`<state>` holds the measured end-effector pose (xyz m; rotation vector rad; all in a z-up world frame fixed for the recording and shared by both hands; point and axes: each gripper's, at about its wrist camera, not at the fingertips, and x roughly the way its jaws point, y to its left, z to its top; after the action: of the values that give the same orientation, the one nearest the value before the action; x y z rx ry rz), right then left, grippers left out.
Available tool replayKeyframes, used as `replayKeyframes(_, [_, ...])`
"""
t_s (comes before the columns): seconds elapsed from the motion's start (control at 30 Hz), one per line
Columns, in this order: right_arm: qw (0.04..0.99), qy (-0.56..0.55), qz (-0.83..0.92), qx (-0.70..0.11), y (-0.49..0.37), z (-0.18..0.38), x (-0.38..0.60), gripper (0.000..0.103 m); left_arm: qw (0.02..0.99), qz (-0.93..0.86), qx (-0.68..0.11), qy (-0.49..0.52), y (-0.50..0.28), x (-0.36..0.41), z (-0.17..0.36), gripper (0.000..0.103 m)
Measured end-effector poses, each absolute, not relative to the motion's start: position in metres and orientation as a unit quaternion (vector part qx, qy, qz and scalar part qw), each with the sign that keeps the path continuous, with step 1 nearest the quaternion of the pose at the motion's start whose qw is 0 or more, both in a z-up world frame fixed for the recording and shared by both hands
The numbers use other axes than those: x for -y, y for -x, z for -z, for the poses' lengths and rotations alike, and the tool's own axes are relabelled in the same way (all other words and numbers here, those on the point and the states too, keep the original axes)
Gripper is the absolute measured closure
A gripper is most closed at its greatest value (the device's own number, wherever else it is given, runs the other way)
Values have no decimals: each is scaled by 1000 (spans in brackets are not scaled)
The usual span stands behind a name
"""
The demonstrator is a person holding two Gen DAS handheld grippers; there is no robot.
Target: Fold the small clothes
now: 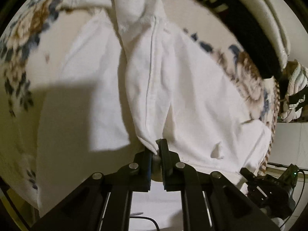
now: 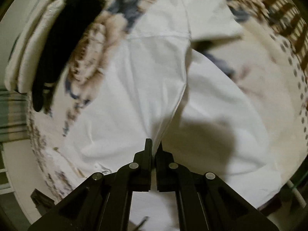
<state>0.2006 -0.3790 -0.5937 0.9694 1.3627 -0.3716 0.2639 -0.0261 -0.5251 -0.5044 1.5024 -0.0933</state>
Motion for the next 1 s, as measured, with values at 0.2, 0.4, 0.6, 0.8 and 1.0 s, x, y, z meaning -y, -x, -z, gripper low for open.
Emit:
replayKeyframes(0.2, [618,-463,152,-616,-184,614,397,67,703,28,-678,213,-263,17,516,76])
replayKeyframes(0.4, [669,-466,181,-549,-165,569,444,40,735,-7,-656,170,-257,4,480,13])
replayKeyframes(0.6, [664,-522,240,-479,-172,576,526,40,748,-17,-645,155,-262,3,470,13])
replayKeyframes(0.8, [653,-560,256,-441,-201,580,545,40,750,2,-645,145,-271,29,471,13])
replayKeyframes(1.0, [659,-519,219,-498,-225,591,522,80,746,28,-653,130,-272,56,471,13])
